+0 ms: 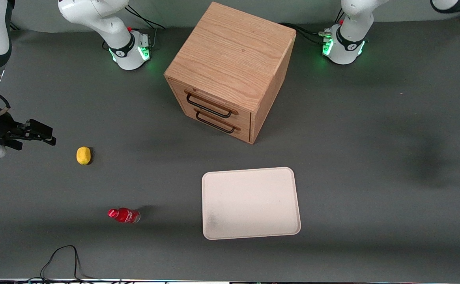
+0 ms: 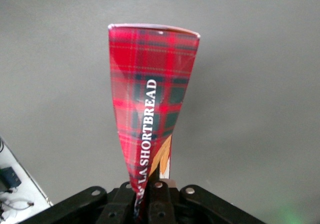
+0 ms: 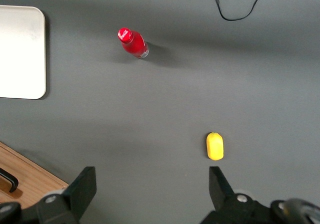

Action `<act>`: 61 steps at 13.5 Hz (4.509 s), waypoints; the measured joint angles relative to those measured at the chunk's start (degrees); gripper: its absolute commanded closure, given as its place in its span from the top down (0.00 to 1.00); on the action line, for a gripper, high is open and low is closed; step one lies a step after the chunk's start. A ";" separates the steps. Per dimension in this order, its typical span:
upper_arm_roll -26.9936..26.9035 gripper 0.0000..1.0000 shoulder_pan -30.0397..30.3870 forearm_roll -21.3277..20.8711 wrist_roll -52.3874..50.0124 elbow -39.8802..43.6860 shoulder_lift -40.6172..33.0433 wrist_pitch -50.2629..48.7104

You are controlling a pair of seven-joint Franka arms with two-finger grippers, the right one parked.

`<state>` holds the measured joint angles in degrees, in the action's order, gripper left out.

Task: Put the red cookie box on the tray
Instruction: 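Lift the red shortbread box upright with the left gripper, then carry the box over the white tray with the left gripper, then lower the box onto the tray and open the left gripper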

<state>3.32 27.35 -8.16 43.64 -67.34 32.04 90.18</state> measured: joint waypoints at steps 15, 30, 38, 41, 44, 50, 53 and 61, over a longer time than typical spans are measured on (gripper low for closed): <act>9.44 0.00 -21.53 2.55 -44.76 8.60 -3.81 -17.34; 12.69 0.00 -35.80 5.48 -82.98 11.11 7.42 -3.74; 12.74 0.00 -37.20 5.57 -83.04 11.08 9.94 2.49; 12.78 0.00 -37.45 5.57 -81.50 11.08 12.90 8.88; 12.79 0.00 -38.43 5.57 -75.61 11.13 16.07 14.62; 12.50 0.00 -39.27 5.53 -71.04 11.33 21.77 20.63; 11.82 0.00 -39.94 5.52 -70.84 11.60 23.69 22.88; 11.35 0.00 -40.04 5.50 -71.16 11.62 25.75 23.36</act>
<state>14.67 -12.69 -2.66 -27.53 -55.72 57.79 113.53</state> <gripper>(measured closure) 0.956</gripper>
